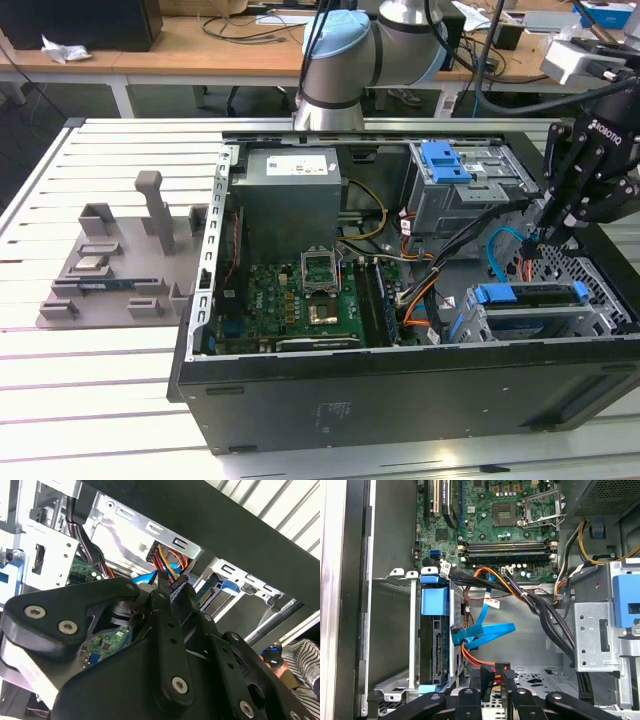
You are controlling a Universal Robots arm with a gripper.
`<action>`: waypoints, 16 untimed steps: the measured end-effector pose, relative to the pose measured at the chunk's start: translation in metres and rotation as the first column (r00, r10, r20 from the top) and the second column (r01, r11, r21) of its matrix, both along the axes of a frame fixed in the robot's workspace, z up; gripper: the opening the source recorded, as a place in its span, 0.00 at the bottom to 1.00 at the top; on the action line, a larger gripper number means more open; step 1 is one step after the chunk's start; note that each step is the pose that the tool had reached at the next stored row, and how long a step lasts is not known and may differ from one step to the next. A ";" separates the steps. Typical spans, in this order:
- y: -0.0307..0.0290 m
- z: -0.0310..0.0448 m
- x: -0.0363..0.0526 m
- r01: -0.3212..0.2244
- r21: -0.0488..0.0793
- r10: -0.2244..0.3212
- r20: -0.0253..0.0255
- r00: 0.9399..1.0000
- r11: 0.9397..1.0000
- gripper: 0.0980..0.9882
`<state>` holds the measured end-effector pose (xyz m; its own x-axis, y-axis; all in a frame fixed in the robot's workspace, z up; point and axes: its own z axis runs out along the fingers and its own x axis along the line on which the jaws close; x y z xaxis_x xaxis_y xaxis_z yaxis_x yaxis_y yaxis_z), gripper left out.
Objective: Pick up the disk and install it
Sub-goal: 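Insert the first disk wire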
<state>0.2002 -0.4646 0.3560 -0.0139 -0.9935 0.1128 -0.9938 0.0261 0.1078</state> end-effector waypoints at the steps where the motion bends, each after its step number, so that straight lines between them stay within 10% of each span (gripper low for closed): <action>1: 0.0000 -0.0008 0.0000 0.000 -0.003 0.000 0.000 1.000 1.000 0.23; 16: -0.0052 -0.0013 -0.0087 0.000 -0.011 0.000 0.000 1.000 1.000 0.07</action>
